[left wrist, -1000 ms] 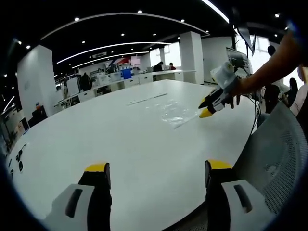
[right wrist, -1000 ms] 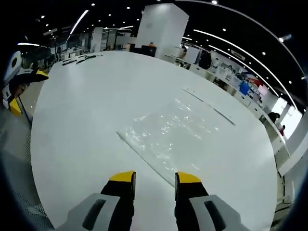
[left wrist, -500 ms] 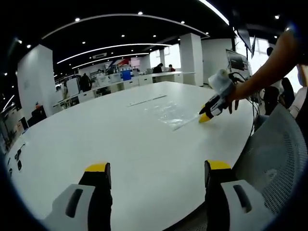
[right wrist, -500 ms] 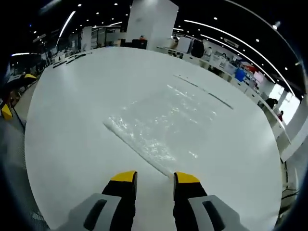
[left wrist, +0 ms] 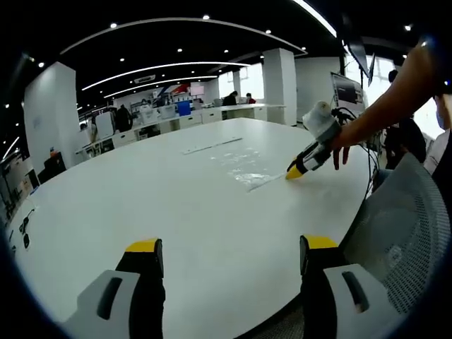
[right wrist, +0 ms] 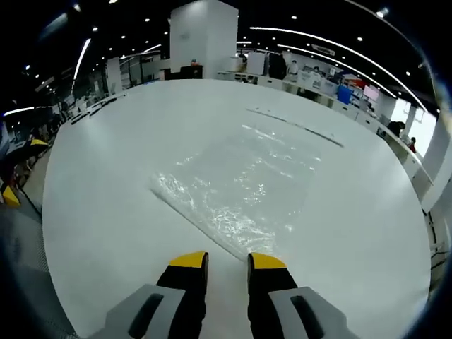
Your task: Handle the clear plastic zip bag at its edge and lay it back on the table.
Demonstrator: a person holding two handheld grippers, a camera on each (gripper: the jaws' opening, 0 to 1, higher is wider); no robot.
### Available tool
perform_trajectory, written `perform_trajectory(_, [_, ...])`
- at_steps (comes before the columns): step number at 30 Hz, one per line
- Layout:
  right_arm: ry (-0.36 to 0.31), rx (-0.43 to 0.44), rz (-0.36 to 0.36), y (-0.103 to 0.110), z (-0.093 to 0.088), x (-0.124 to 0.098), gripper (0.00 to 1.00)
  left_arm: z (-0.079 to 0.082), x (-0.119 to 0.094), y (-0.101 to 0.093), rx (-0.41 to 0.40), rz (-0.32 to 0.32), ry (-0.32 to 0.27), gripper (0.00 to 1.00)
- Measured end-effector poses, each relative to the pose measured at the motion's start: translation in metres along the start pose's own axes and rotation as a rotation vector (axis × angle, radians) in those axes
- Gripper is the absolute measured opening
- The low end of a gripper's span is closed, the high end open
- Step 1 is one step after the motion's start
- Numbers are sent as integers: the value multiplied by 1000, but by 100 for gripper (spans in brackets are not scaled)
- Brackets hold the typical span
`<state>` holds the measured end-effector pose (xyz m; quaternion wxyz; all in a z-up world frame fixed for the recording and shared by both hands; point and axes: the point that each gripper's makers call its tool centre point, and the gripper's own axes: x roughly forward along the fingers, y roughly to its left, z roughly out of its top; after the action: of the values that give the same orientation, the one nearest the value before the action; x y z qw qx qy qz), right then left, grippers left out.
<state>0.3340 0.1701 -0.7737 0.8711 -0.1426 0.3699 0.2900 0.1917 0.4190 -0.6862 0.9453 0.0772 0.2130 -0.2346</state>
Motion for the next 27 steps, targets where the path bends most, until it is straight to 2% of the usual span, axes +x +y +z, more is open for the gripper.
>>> perform_trajectory(3, [28,4,20,5,0,0,17,0,0,0,1,-1,2,77])
perform_trajectory(6, [59,-54,47,9,0,4,18,-1,0,0,-1,-2,5,75])
perform_trajectory(8, [75,-51,55,9,0,4,19,-1,0,-1,-1,-5,8,74])
perform_trajectory(9, [74,-50,54,8,2,3,19,-1,0,-2,-1,-6,9,74])
perform_trajectory(11, [19,-77,24,2,11,5,19,-1,0,-2,-1,-8,11,73])
perform_trajectory(12, [15,-86,14,0,12,5,19,-1,0,-2,-1,-9,13,73])
perform_trajectory(16, [63,-87,29,-3,5,14,18,0,0,-2,-1,-5,6,73])
perform_trajectory(18, [66,-98,23,-5,4,13,18,0,0,-2,-2,-5,8,73])
perform_trajectory(20, [86,-77,30,-7,1,15,17,-1,0,-2,0,-5,10,73])
perform_trajectory(21, [102,-36,40,-6,-3,13,17,-1,0,-2,0,-5,10,72])
perform_trajectory(27, [69,-39,48,-4,0,16,15,-2,0,-2,1,-8,20,71])
